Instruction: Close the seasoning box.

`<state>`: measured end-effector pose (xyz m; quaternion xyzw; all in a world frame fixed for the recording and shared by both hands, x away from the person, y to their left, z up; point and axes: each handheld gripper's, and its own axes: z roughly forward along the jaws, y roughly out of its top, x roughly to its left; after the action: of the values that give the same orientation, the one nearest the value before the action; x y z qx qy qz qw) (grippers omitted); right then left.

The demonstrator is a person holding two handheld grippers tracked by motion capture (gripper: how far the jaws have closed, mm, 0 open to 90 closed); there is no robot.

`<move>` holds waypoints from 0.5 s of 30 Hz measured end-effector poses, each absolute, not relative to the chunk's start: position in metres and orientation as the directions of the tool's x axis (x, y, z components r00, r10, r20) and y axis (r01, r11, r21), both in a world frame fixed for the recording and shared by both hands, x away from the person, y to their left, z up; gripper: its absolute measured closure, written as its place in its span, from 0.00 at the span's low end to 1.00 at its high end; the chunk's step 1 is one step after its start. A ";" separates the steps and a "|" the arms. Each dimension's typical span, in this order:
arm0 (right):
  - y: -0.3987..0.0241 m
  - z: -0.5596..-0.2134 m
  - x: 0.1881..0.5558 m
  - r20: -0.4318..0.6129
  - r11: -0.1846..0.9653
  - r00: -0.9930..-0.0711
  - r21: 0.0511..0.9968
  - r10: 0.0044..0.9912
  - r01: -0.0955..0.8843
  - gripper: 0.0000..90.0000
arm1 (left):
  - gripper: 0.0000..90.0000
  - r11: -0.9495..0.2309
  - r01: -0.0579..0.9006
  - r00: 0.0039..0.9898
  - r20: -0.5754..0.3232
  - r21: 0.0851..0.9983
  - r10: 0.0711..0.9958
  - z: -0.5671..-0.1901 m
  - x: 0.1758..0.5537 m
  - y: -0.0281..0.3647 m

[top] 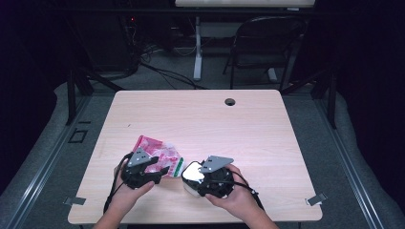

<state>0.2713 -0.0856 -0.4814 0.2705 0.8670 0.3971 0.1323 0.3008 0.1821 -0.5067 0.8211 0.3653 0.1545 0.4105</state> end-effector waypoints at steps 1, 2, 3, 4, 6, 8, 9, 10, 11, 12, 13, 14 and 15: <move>-0.086 -0.481 0.271 -0.013 0.537 -0.818 0.760 0.575 0.366 0.56 | 0.47 -0.398 0.474 0.685 -0.046 0.786 0.727 -0.507 0.301 0.182; -0.086 -0.481 0.271 -0.009 0.537 -0.818 0.758 0.576 0.370 0.56 | 0.47 -0.397 0.474 0.685 -0.045 0.786 0.727 -0.507 0.301 0.182; -0.086 -0.481 0.271 -0.007 0.538 -0.818 0.757 0.575 0.371 0.55 | 0.47 -0.397 0.474 0.684 -0.045 0.786 0.728 -0.507 0.301 0.182; -0.086 -0.481 0.272 -0.006 0.539 -0.819 0.756 0.574 0.372 0.55 | 0.47 -0.397 0.474 0.684 -0.045 0.786 0.728 -0.507 0.301 0.182; -0.086 -0.481 0.272 0.003 0.530 -0.819 0.761 0.574 0.375 0.54 | 0.47 -0.396 0.474 0.683 -0.045 0.786 0.729 -0.507 0.301 0.183; -0.087 -0.481 0.272 0.005 0.530 -0.819 0.760 0.574 0.377 0.54 | 0.47 -0.396 0.475 0.683 -0.046 0.786 0.729 -0.507 0.301 0.183; -0.087 -0.481 0.273 0.005 0.531 -0.818 0.759 0.575 0.378 0.53 | 0.47 -0.397 0.477 0.682 -0.046 0.784 0.729 -0.507 0.301 0.183; -0.088 -0.481 0.273 0.008 0.529 -0.816 0.758 0.577 0.381 0.53 | 0.47 -0.397 0.477 0.682 -0.046 0.784 0.730 -0.507 0.301 0.183; -0.088 -0.480 0.273 0.010 0.528 -0.816 0.758 0.578 0.383 0.53 | 0.47 -0.397 0.478 0.682 -0.046 0.784 0.730 -0.507 0.301 0.183; -0.088 -0.480 0.273 0.012 0.525 -0.815 0.760 0.579 0.384 0.53 | 0.47 -0.397 0.478 0.682 -0.046 0.784 0.730 -0.507 0.301 0.183; -0.088 -0.480 0.274 0.013 0.524 -0.815 0.760 0.579 0.384 0.53 | 0.47 -0.397 0.477 0.682 -0.046 0.784 0.730 -0.507 0.301 0.183; -0.088 -0.480 0.274 0.014 0.522 -0.814 0.761 0.581 0.386 0.53 | 0.47 -0.397 0.477 0.682 -0.046 0.784 0.730 -0.507 0.301 0.183; -0.089 -0.480 0.274 0.015 0.522 -0.813 0.760 0.582 0.387 0.53 | 0.47 -0.398 0.478 0.682 -0.045 0.783 0.730 -0.507 0.301 0.183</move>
<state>0.2738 -0.0885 -0.4802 0.2804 0.8638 0.4006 0.1215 0.3012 0.1830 -0.5071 0.8215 0.3676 0.1548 0.4075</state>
